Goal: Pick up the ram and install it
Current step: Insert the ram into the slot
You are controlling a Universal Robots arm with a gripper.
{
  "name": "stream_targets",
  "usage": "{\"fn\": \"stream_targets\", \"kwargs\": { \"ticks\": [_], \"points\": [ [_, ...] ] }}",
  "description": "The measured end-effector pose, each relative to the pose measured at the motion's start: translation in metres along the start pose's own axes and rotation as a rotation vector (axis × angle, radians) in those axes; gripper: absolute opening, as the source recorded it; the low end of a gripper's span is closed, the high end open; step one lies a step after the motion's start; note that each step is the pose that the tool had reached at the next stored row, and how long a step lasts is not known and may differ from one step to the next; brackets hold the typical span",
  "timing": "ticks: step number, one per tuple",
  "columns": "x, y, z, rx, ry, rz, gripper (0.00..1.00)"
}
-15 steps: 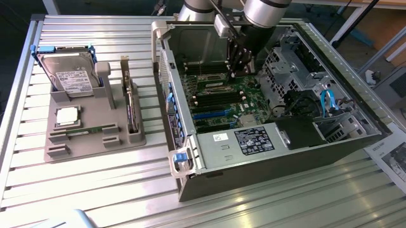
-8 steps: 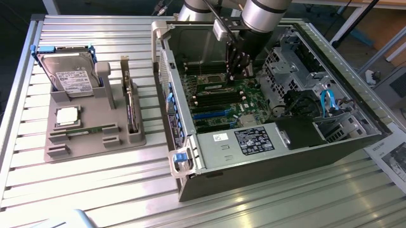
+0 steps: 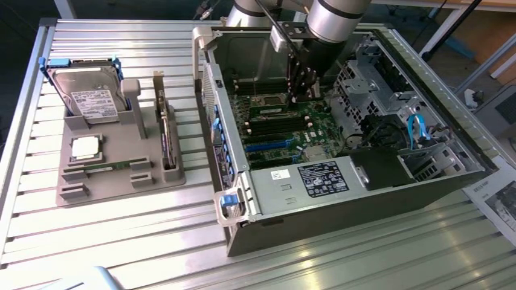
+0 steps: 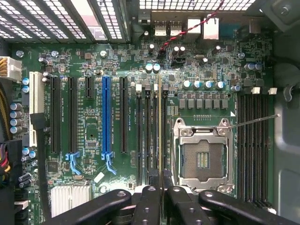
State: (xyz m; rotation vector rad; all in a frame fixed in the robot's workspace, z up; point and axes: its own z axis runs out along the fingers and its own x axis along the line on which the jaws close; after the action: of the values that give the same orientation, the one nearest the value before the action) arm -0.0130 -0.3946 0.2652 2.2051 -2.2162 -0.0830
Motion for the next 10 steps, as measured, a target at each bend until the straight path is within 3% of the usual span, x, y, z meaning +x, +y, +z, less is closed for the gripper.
{"fn": "stream_targets", "kwargs": {
  "ticks": [5,10],
  "points": [
    [0.0000,-0.0071,-0.0004,-0.0002,0.0001,0.000,0.12],
    [0.0000,-0.0071,-0.0004,-0.0008,0.0009,0.000,0.12]
  ]
}}
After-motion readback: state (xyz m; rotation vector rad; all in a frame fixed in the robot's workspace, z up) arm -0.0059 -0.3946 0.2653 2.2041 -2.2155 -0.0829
